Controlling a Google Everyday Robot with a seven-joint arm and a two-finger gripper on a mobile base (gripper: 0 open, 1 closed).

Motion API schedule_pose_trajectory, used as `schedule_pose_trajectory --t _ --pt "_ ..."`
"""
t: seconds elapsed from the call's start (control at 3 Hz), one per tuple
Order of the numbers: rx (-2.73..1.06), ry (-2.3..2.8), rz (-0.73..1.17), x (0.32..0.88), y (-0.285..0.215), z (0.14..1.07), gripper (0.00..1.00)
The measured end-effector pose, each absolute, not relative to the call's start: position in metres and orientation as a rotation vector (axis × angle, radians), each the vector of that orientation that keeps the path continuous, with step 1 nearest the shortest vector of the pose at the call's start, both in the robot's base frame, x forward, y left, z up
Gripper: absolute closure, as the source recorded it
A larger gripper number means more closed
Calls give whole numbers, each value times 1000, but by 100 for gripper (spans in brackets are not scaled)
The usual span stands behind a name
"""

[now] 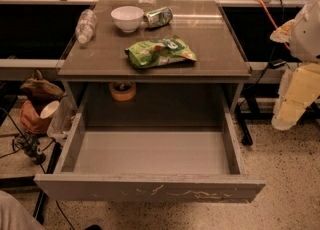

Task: Place green rice chip bag into top drawer

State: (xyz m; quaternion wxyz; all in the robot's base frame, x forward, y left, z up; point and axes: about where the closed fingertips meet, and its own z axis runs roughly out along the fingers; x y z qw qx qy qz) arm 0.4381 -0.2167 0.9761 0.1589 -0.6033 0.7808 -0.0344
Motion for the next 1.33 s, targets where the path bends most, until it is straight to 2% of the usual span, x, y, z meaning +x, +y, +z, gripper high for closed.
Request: schedule_pose_trajectory --t 0.67,1.33 --pt "-1724 2204 -91 444 -217 976 0" --pt "-1749 2046 -71 517 -221 929 0"
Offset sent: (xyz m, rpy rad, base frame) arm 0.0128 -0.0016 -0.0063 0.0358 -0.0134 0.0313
